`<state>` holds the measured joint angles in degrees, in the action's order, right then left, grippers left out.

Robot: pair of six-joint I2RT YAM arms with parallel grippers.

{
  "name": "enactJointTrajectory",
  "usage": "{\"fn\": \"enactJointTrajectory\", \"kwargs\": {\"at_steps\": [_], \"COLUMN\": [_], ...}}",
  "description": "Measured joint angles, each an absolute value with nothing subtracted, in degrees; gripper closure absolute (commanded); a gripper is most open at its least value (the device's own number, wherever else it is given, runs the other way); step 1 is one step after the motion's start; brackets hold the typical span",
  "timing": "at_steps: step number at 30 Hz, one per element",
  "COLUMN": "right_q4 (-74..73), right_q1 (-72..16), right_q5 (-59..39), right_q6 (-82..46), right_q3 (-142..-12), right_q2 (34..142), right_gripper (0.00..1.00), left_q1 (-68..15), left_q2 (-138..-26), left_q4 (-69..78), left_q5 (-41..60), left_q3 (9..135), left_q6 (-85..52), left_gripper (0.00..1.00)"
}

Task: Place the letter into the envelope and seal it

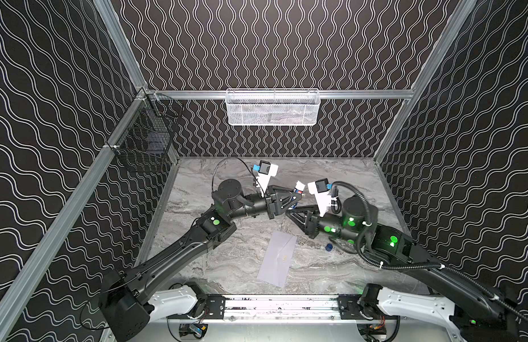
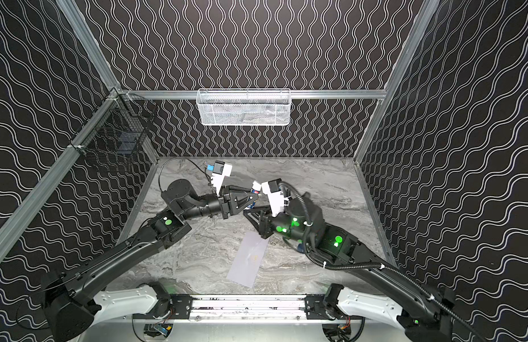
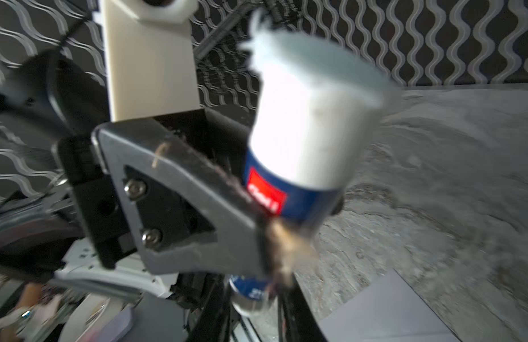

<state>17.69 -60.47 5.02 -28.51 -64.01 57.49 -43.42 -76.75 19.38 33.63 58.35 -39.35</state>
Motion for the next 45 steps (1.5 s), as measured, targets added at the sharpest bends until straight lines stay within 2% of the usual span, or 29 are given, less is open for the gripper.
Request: {"fn": "enactJointTrajectory", "kwargs": {"at_steps": [3,5,7,10,14,20,33,38,45], "right_q4": [21.15,22.06,20.51,14.37,5.76,-1.98,-7.16,-9.85,-11.77], "right_q1": [-64.99,-65.84,-66.15,-66.24,-64.82,-60.66,-52.64,-50.87,-48.88], "right_q5": [15.42,17.34,16.91,15.7,9.3,0.19,-8.47,-11.46,-16.4], "right_q6": [-28.45,-28.05,-27.24,-26.28,-25.89,-25.96,-29.02,-30.0,-30.98], "right_q3": [-65.95,-65.25,-62.63,-55.9,-49.19,-47.72,-45.36,-45.78,-45.8], "right_q2": [59.27,58.7,56.4,50.0,44.93,45.47,48.77,50.87,51.22], "right_gripper": [0.78,0.65,0.49,0.32,0.23,0.26,0.39,0.51,0.76], "left_q1": [-43.53,-43.72,-44.01,-44.21,-44.69,-46.15,-47.81,-48.25,-48.34], "left_q2": [-76.79,-76.64,-75.61,-74.19,-74.37,-75.5,-73.17,-73.03,-71.72], "left_q4": [19.75,20.03,19.7,19.66,23.68,29.39,30.68,30.63,30.15], "left_q5": [32.25,31.53,31.44,29.58,27.18,25.58,24.32,23.09,20.53], "left_q3": [57.25,56.38,55.2,52.69,50.57,50.22,50.22,50.22,49.47], "left_q6": [-38.79,-38.85,-39.05,-39.64,-43.24,-46.74,-47.77,-47.7,-46.33], "left_gripper": [1.0,1.0,1.0,1.0,1.0,1.0,1.0,1.0,1.0]}}
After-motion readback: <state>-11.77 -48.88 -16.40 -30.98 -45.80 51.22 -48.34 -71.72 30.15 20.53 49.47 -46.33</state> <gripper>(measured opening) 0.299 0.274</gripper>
